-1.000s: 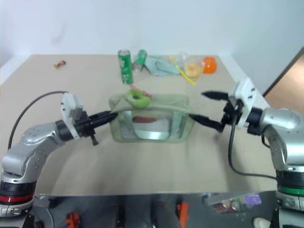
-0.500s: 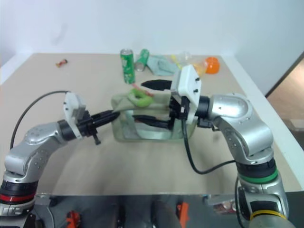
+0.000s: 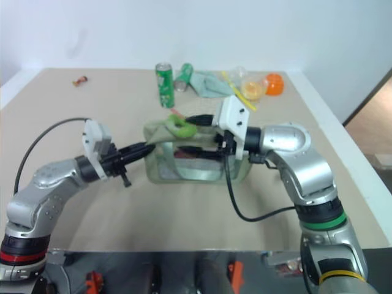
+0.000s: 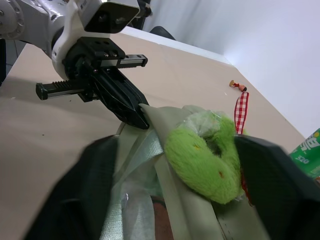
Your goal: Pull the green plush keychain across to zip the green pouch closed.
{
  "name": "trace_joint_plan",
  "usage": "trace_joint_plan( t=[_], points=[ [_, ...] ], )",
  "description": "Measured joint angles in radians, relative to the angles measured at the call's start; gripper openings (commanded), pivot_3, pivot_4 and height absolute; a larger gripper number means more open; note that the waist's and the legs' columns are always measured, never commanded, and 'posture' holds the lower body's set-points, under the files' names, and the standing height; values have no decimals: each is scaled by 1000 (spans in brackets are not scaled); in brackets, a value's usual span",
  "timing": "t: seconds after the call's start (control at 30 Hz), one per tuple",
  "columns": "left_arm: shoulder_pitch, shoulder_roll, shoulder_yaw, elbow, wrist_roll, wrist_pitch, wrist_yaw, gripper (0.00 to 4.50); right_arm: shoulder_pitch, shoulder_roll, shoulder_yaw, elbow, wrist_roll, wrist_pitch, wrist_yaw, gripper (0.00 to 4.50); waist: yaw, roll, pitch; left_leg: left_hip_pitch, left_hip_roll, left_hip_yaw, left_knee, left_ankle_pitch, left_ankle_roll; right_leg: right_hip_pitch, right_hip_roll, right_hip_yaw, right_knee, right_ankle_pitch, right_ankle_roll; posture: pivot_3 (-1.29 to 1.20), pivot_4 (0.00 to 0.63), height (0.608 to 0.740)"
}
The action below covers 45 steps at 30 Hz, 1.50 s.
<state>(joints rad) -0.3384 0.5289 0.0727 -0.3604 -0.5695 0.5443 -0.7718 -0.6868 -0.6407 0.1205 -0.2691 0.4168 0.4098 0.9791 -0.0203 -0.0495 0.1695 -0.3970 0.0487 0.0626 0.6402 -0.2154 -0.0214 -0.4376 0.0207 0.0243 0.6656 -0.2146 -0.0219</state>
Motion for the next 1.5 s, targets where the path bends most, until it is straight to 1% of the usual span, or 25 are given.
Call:
trace_joint_plan(
  t=[0.07,0.17,0.2,0.53,0.63,0.77,0.9,1.07,1.33,1.5],
  points=[
    [1,0,0,-2,0,0,1,0,0,0,0,3,-10,-3,2,1588,0,0,0,0,0,0,0,0,0,0,0,0,0,0,0,0,150,740],
    [1,0,-1,-3,0,0,3,0,0,0,1,18,-24,-14,7,291,0,0,0,0,0,0,0,0,0,0,0,0,0,0,0,0,150,740],
    [1,0,-2,-3,0,0,4,0,0,0,2,18,-28,-16,9,74,0,0,0,0,0,0,0,0,0,0,0,0,0,0,0,0,150,740],
    [1,-3,-6,-3,0,0,20,0,0,22,-5,36,-37,-40,15,74,0,0,0,0,0,0,0,0,0,0,0,0,0,0,0,0,150,740],
    [0,-3,-6,-3,0,0,20,0,-13,47,-40,46,-8,-40,-6,74,0,0,0,0,0,0,0,0,0,0,0,0,0,0,0,0,150,740],
    [-1,-3,-8,-2,1,0,21,0,-54,50,-131,62,31,-42,-40,74,1,0,0,0,-1,0,0,0,0,0,-1,-1,0,0,0,0,150,740],
    [-9,-3,-15,0,2,0,21,0,-53,22,-159,81,34,-43,-41,74,1,0,0,-1,-1,0,0,0,0,0,-2,-1,0,0,0,0,150,740],
    [-19,-3,-20,15,7,-5,21,0,-1,-36,-181,98,29,-64,-35,74,2,0,0,-2,-2,0,0,0,0,0,-3,-2,-1,-1,1,0,150,740],
    [-28,-3,-23,30,10,-14,21,0,7,-62,-200,107,27,-85,-40,74,2,0,0,-2,-2,-1,0,0,1,0,-3,-3,-1,-1,1,0,150,740],
    [-30,-3,-23,33,11,-14,22,0,12,-125,-239,162,10,-120,-39,74,2,0,0,-2,-3,-1,0,0,1,0,-4,-3,-1,-1,2,0,150,740]
  ],
)
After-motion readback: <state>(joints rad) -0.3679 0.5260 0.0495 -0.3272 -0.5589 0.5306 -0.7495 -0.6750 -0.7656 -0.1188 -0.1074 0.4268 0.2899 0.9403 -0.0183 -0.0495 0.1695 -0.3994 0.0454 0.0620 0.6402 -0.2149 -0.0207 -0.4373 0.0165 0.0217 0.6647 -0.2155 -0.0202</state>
